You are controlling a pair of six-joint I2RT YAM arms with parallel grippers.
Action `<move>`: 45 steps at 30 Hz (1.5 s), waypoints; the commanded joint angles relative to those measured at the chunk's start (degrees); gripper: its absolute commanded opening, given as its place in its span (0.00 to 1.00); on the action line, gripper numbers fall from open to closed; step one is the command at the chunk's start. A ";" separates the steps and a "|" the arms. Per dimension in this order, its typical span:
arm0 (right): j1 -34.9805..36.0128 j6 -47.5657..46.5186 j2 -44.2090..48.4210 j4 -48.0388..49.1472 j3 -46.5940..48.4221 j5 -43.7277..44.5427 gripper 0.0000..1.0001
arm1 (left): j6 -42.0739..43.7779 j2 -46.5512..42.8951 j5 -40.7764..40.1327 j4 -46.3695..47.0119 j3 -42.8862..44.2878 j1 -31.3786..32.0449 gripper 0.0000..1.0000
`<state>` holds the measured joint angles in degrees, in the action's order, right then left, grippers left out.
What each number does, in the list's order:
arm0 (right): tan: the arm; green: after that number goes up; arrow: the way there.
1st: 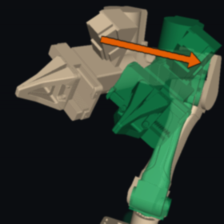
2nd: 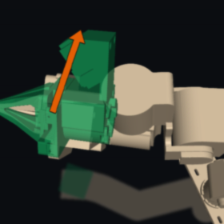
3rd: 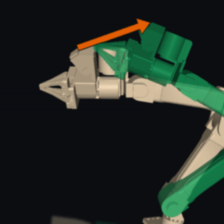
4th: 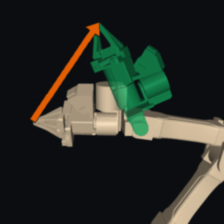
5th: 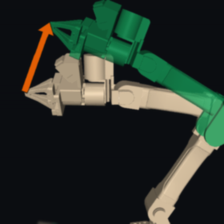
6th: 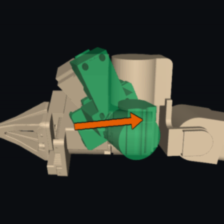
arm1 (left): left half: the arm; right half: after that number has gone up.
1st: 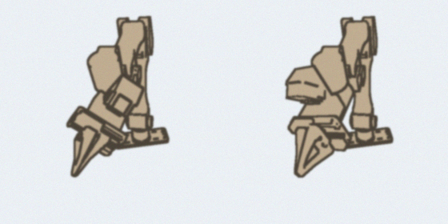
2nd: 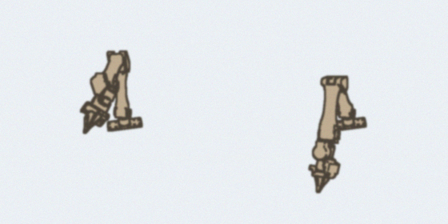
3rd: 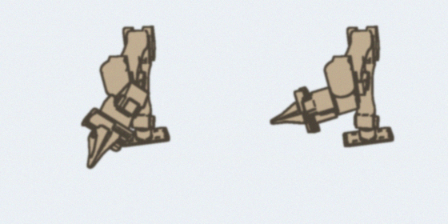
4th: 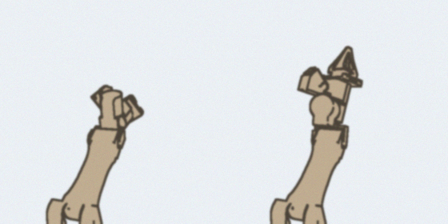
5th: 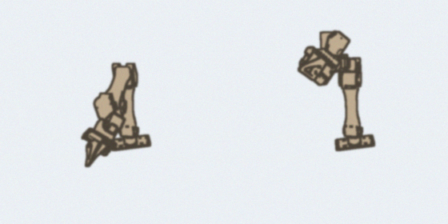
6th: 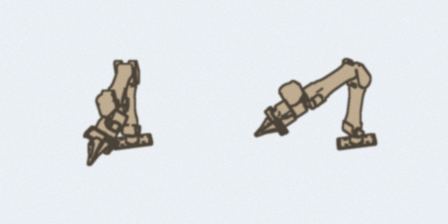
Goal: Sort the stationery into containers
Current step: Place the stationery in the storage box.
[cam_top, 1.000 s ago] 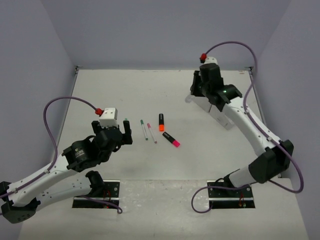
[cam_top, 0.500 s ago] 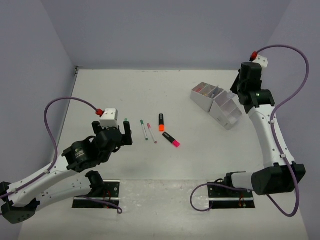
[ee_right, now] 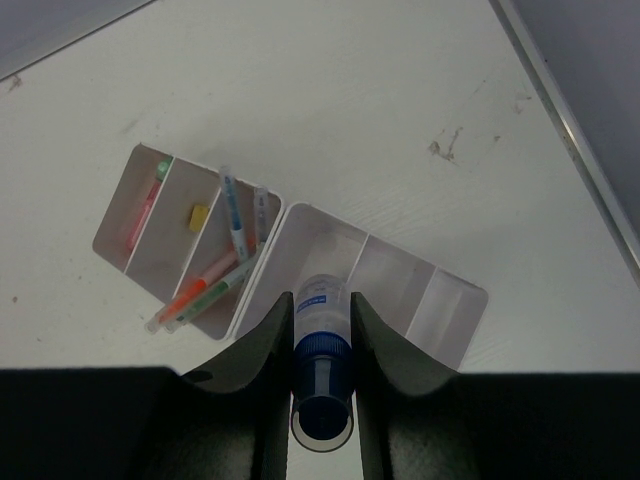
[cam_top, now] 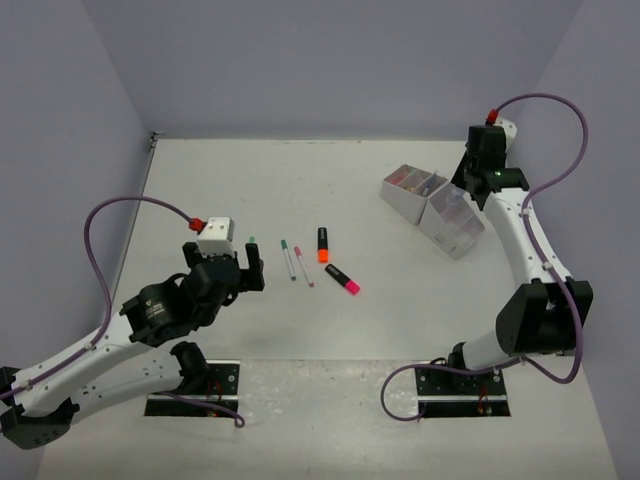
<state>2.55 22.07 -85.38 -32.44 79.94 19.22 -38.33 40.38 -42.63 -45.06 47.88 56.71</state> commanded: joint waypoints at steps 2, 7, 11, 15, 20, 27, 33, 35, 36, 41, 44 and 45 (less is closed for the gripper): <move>-0.17 1.42 -1.27 4.07 1.62 -1.87 0.00 | 0.80 -0.65 -0.87 1.55 -0.36 -0.11 1.00; -0.17 1.40 -2.42 4.49 1.62 -3.32 0.00 | 0.80 -0.39 -0.79 1.55 -0.33 -0.11 1.00; -0.17 1.55 -2.95 4.97 0.81 -3.36 0.00 | 0.48 -0.03 -1.11 1.23 -0.24 -0.11 1.00; -0.17 1.36 -3.35 5.37 0.73 -3.49 0.00 | 0.45 -0.11 -1.14 1.20 -0.24 -0.11 1.00; -0.17 1.05 -4.99 5.37 1.09 -3.34 0.00 | 0.45 0.05 -1.14 1.20 -0.24 -0.03 1.00; -0.17 1.56 -5.80 5.36 0.20 -2.54 0.03 | 0.37 0.08 -1.14 1.20 -0.24 -0.11 1.00; -0.17 1.40 -6.72 5.28 0.12 -2.61 0.04 | 0.53 0.14 -1.05 1.37 -0.24 -0.02 1.00; -0.24 1.46 -7.59 5.09 0.25 -2.74 0.06 | 0.60 0.33 -1.11 1.38 -0.24 -0.08 1.00; -0.20 1.59 -8.29 4.62 0.30 -2.90 0.08 | 0.62 0.57 -1.14 1.32 -0.13 -0.11 1.00; -0.23 2.10 -9.10 4.49 -0.40 -3.72 0.17 | 0.56 0.73 -1.02 1.23 -0.09 -0.11 1.00; -0.19 2.18 -9.19 4.40 -0.08 -4.19 0.25 | 0.71 0.67 -0.87 1.45 -0.24 -0.11 1.00; -0.17 2.19 -9.19 3.98 0.16 -4.14 0.37 | 0.76 0.67 -0.87 1.46 -0.19 -0.05 1.00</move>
<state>2.55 23.18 -95.09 -29.58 79.24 15.39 -38.35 41.19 -42.65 -45.07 47.88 56.71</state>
